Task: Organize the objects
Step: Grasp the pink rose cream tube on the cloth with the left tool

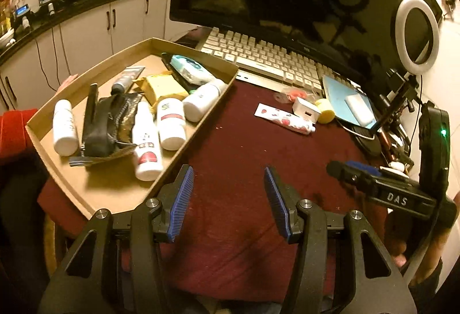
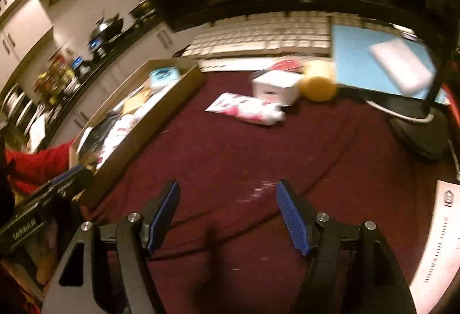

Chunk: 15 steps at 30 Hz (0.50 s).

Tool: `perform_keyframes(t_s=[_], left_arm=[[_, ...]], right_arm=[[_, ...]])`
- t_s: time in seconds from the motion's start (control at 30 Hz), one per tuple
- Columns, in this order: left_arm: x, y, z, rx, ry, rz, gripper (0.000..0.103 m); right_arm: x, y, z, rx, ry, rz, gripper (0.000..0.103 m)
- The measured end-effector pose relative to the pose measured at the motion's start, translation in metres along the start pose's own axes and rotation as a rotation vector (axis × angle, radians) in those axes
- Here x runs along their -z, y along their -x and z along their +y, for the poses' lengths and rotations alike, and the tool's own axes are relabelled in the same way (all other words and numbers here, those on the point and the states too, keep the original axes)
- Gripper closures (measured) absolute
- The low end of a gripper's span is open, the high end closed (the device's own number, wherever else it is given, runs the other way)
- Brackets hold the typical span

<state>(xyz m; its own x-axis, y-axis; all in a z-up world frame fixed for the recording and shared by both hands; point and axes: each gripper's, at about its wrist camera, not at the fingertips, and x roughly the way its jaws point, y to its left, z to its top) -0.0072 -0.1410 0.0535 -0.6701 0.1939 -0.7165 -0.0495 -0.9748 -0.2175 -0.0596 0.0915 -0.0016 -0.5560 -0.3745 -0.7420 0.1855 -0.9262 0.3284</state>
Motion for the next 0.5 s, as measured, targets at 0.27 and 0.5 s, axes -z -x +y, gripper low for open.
perform_keyframes(t_s=[0.27,0.5], left_arm=[[0.003,-0.008,0.004,0.016,0.039,0.034,0.052],[0.006,-0.002,0.007,0.015,0.04,0.023,0.052]], right_arm=[[-0.024,-0.022,-0.001,0.035,0.064,0.012,0.033],[-0.06,-0.05,0.002,0.173,0.168,0.025,0.033]])
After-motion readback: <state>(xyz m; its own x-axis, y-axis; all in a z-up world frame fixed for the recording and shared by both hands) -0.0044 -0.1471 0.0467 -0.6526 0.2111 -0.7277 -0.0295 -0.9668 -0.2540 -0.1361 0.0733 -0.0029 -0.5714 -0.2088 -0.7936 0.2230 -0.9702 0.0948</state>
